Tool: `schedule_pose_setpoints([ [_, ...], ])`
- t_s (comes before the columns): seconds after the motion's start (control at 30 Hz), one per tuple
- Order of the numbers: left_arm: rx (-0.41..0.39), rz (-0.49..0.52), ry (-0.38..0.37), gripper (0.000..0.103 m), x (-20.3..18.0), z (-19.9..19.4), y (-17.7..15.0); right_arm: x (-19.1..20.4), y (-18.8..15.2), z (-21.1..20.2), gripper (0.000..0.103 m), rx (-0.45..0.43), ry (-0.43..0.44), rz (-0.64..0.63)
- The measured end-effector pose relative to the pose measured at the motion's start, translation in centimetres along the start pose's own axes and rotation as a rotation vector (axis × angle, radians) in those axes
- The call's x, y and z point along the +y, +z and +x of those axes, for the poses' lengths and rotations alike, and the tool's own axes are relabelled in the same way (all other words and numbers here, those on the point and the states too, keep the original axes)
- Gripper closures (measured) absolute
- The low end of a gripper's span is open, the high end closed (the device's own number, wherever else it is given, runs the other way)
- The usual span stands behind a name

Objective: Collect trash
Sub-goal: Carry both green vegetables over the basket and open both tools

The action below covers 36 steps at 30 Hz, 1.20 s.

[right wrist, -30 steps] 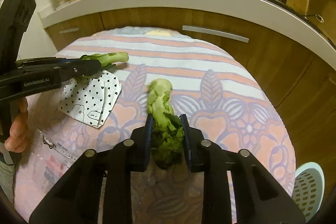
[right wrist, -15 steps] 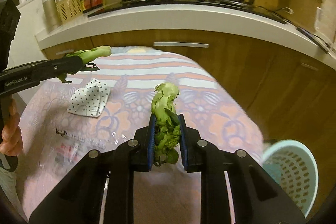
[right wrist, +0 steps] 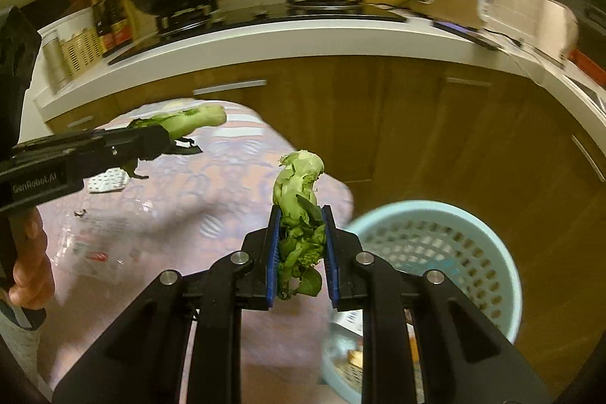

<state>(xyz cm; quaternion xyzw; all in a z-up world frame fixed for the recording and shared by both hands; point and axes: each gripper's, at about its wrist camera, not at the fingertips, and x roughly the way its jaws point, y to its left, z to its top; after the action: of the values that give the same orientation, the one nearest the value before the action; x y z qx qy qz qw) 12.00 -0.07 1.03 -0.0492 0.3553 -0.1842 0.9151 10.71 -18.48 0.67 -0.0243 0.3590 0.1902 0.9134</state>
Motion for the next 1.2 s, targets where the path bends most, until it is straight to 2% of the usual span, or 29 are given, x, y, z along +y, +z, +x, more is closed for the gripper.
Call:
schedule_pose_setpoints([
  [0.33,0.085,0.027,-0.073,0.084,-5.9,5.8,-1.7,-7.4,-3.8,-1.2,0.086,0.015,-0.07,0.119],
  [0.7,0.198,0.106,-0.086,0.083,-10.8,11.6,-3.6,-13.4,-7.8,0.4,0.085,0.095,-0.095,0.257],
  [0.77,0.208,0.112,-0.082,0.08,-11.2,12.1,-3.7,-13.9,-8.1,0.7,0.085,0.101,-0.099,0.269],
  [0.83,0.208,0.114,-0.077,0.062,-11.4,12.3,-3.7,-14.6,-8.4,1.0,0.084,0.116,-0.092,0.299],
  [0.9,0.199,0.119,-0.063,0.05,-11.4,12.2,-3.6,-15.1,-8.7,1.6,0.08,0.142,-0.07,0.326],
  [1.03,0.195,0.126,-0.057,0.049,-11.3,11.8,-3.7,-15.6,-9.1,1.6,0.07,0.14,-0.069,0.348],
  [1.2,0.189,0.11,-0.055,0.049,-10.9,11.1,-3.9,-15.0,-8.6,0.7,0.063,0.111,-0.064,0.336],
])
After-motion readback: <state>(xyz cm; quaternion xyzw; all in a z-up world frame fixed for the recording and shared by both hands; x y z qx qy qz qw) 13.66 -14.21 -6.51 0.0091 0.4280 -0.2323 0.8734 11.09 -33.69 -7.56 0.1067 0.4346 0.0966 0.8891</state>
